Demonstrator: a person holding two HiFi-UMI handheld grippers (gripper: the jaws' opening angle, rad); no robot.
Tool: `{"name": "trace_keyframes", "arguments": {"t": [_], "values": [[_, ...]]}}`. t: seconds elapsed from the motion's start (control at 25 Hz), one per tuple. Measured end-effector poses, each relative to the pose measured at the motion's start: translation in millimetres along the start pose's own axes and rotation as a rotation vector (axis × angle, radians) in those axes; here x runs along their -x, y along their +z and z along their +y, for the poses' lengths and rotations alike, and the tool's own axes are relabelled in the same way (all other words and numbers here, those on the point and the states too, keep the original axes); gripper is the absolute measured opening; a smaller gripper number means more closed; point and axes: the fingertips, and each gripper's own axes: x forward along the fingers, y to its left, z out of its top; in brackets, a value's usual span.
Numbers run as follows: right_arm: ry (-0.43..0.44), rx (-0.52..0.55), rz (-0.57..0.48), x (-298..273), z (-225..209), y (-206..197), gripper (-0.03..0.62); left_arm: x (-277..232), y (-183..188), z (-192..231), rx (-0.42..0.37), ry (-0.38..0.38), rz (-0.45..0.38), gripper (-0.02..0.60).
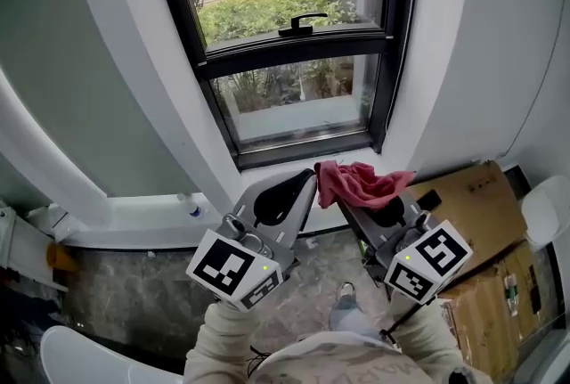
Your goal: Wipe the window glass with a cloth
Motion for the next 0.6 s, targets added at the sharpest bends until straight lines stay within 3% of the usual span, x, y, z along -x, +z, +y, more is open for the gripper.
{"name": "trace_keyframes", "arguments": {"t": [0.2, 0.4, 0.6], "values": [[0.027, 0.000, -0.003, -21.1, -70.9, 20.2, 0.117, -70.3, -0.7, 24.3, 0.003, 0.033, 0.001, 0.002], [0.065, -0.002, -0.010, -40.0, -134.9, 38.1, 0.117, -133.7, -0.9, 44.4, -0.055, 0.072, 0.009, 0.001], [0.097, -0.002, -0.010, -48.8, -166.0, 35.4, 0.118, -164.8, -11.5, 50.2, -0.084, 0.096, 0.018, 0.001]]}}
